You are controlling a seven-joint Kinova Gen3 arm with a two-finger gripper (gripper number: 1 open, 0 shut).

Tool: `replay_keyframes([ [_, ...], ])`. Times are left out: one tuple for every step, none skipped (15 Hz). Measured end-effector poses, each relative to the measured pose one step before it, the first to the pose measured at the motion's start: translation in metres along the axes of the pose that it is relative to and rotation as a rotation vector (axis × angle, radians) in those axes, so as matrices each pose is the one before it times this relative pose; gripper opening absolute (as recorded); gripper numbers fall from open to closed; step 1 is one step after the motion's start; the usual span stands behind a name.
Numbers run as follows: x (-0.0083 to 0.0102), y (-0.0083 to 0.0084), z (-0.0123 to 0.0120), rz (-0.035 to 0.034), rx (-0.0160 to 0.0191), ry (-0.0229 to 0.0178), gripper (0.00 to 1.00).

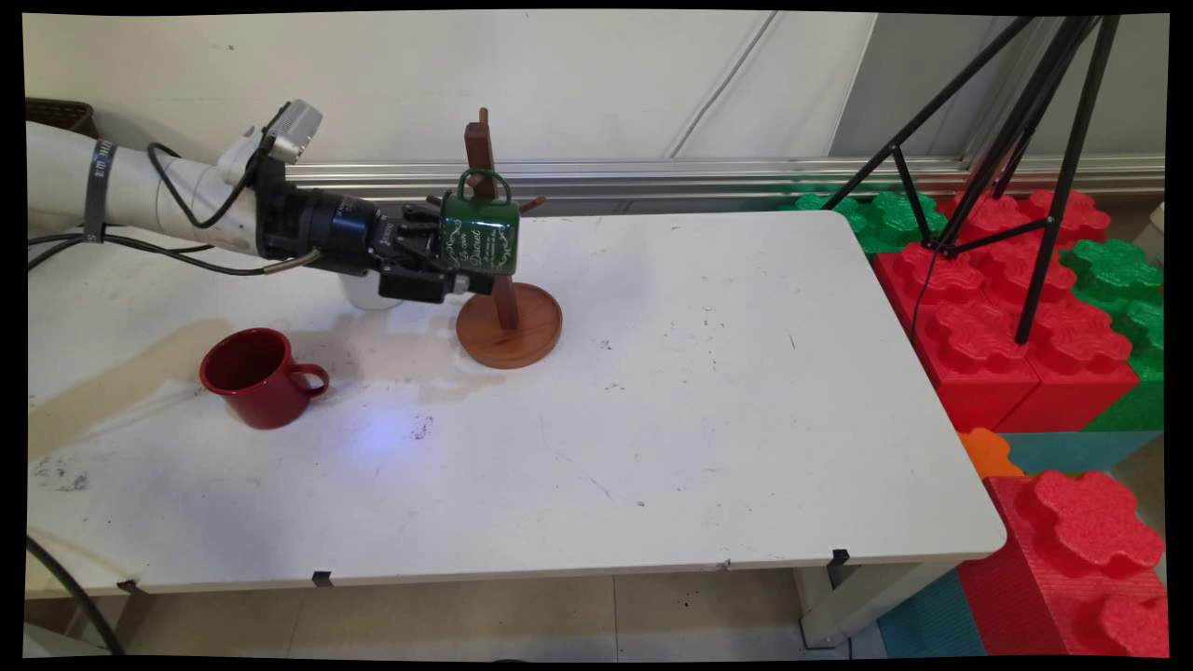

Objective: Pick up the green mug from the rack, then place the picked object on the table

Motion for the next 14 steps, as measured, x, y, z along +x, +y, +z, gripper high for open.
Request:
replay_keyframes([
  [-0.00008,-0.00061,0.00035,-0.00038,0.00078,0.00197,0.00],
  [-0.00013,-0.00027,0.00014,-0.00055,-0.00004,0.00076,0.00],
  [-0.00029,-0.00038,0.00019,-0.00026,-0.00075,0.00036,0.00],
  [-0.00031,-0.00021,-0.00001,0.00058,-0.00083,0.00033,0.00],
  [-0.00009,-0.00009,-0.00006,-0.00013,-0.00145,0.00100,0.00],
  [0.00008,0.00010,-0.00016,0.00033,-0.00140,0.00113,0.00],
  [0.00028,0.00007,-0.00013,0.00022,-0.00091,0.00137,0.00],
  [0.00002,0.00018,-0.00018,-0.00084,-0.00202,0.00110,0.00],
  [0.00008,0.00020,-0.00026,-0.00032,-0.00166,0.00102,0.00],
  [0.00011,0.00020,-0.00013,-0.00025,-0.00122,0.00058,0.00],
  [-0.00003,0.00051,-0.00027,-0.00051,-0.00128,0.00041,0.00],
  [0.00049,0.00016,0.00031,-0.00078,-0.00306,0.00129,0.00],
  [0.00052,0.00046,-0.00008,-0.00041,-0.00126,0.00168,0.00],
  [0.00066,0.00048,-0.00021,-0.00075,-0.00096,0.00220,0.00],
])
